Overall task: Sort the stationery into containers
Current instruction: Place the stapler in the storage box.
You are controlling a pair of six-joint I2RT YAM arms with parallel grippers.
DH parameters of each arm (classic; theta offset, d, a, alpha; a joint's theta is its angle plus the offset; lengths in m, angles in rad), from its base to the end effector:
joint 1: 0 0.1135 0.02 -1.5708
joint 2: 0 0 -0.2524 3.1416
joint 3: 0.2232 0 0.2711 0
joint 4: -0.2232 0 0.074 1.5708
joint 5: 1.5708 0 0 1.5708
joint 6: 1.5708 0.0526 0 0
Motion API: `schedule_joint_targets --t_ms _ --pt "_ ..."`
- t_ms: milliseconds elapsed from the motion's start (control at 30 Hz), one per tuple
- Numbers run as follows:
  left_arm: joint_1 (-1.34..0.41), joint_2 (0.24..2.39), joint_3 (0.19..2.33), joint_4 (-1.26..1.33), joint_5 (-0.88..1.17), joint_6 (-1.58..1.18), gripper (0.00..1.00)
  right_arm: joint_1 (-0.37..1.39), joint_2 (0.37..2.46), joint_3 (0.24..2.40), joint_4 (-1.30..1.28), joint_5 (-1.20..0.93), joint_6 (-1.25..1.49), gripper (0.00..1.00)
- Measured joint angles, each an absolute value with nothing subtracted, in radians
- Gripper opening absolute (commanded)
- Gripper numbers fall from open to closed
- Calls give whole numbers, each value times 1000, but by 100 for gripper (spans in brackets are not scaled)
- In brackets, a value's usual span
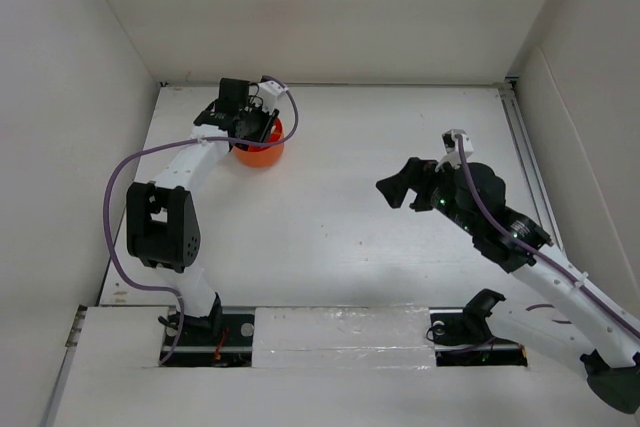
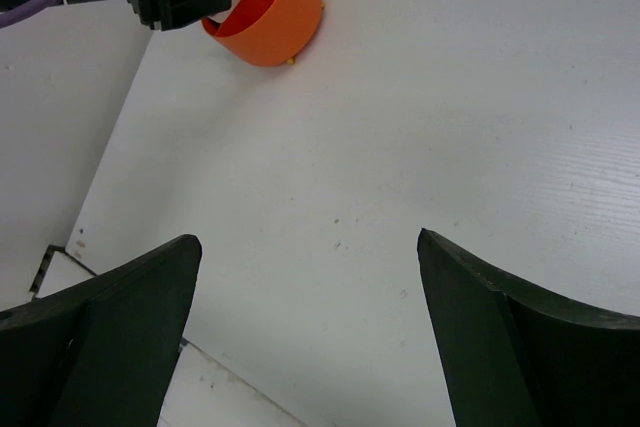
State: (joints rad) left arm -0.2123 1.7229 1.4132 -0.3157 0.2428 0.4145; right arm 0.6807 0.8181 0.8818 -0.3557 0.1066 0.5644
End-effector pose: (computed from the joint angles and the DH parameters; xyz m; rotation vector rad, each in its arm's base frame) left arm 0.4174 -0.1029 0.2664 0.7996 2.0272 -0.1517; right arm 0.1810 0.1394 0.3381 -0.0357 1.9315 0.7533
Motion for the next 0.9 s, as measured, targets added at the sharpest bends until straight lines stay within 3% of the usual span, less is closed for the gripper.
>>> schedule_joint_targets --t_ms 900 --pt "-212 1739 1381 -281 260 448 0 681 754 881 -363 96 564 95"
